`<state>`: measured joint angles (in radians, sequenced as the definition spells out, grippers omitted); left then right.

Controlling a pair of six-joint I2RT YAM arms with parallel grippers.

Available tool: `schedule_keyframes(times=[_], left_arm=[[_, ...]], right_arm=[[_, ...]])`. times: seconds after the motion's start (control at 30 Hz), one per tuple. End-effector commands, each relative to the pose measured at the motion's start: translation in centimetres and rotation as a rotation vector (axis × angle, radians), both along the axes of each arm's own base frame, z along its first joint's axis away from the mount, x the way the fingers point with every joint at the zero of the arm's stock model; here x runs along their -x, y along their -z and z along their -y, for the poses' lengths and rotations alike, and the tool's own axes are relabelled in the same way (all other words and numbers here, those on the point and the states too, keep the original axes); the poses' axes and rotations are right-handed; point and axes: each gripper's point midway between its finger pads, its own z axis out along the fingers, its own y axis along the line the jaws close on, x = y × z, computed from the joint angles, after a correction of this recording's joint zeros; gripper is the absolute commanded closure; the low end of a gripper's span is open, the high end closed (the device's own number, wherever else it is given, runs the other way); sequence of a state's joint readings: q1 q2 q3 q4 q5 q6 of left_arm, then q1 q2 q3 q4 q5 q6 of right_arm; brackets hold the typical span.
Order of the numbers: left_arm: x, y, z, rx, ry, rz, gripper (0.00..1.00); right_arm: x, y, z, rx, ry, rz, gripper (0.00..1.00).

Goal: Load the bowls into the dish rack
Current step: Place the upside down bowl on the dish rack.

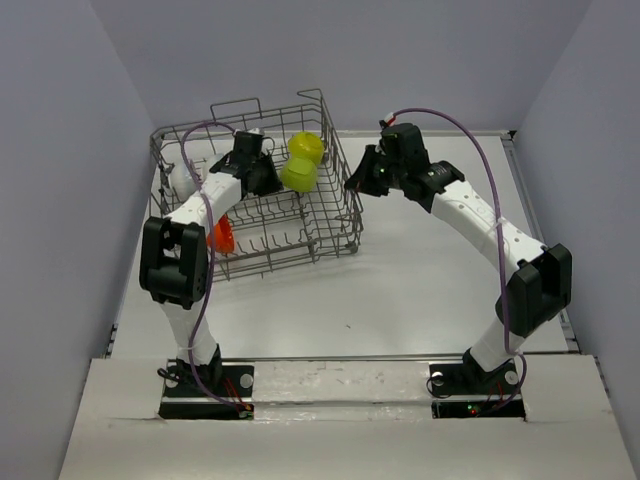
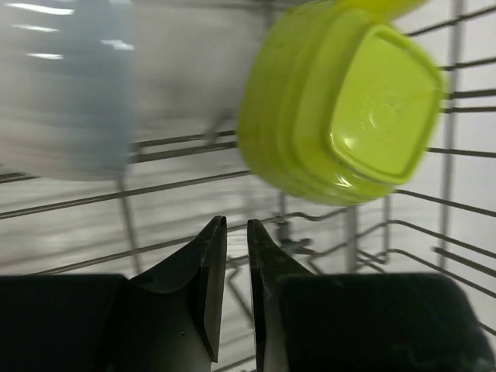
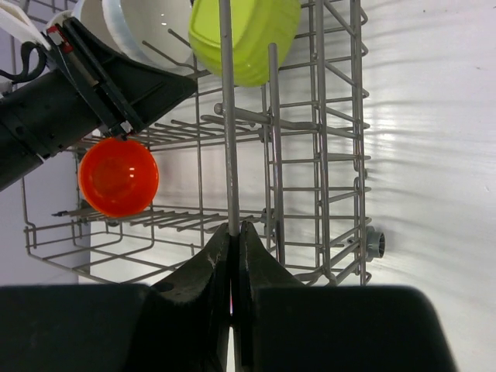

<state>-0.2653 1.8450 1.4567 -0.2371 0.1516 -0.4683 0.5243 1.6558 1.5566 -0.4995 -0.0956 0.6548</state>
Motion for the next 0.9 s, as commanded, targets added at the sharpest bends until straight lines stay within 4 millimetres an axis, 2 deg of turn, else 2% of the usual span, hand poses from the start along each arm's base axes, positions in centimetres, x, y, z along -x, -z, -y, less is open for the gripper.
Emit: schedule_keyframes(times=[0.0, 0.23, 0.43, 0.6, 0.7, 0.8, 0.87], left_arm=[[1.2, 2.7, -5.2, -0.18, -0.084, -0.087, 0.73], [1.1, 2.9, -5.0, -0.182, -0.078, -0.091, 0.73], [0.7, 1.7, -4.3, -0.164, -0.069, -0.06, 0.72], [0.5, -0.8, -2.8, -0.087, -0.036, -0.012, 0.67], [0.0, -3.6, -2.1, -0.053, -0.021, 0.046, 0.62], [-0.3, -5.3, -1.2, -0.037, -0.001, 0.079, 0.59], [-0.8, -7.2, -0.4, -0.028, 0.019, 0.118, 0.56]], right_arm=[[-0.6, 2.0, 6.6, 0.153, 0.169, -0.051, 0.99], [-0.7, 1.9, 6.6, 0.151, 0.167, -0.047, 0.99], [-0.7, 2.0, 6.5, 0.148, 0.166, -0.049, 0.99], [-0.7, 2.2, 6.6, 0.153, 0.167, -0.051, 0.99], [-0.6, 2.3, 6.6, 0.155, 0.168, -0.052, 0.99], [-0.7, 2.1, 6.6, 0.153, 0.168, -0.049, 0.99], [-0.8, 2.0, 6.6, 0.153, 0.17, -0.044, 0.99]])
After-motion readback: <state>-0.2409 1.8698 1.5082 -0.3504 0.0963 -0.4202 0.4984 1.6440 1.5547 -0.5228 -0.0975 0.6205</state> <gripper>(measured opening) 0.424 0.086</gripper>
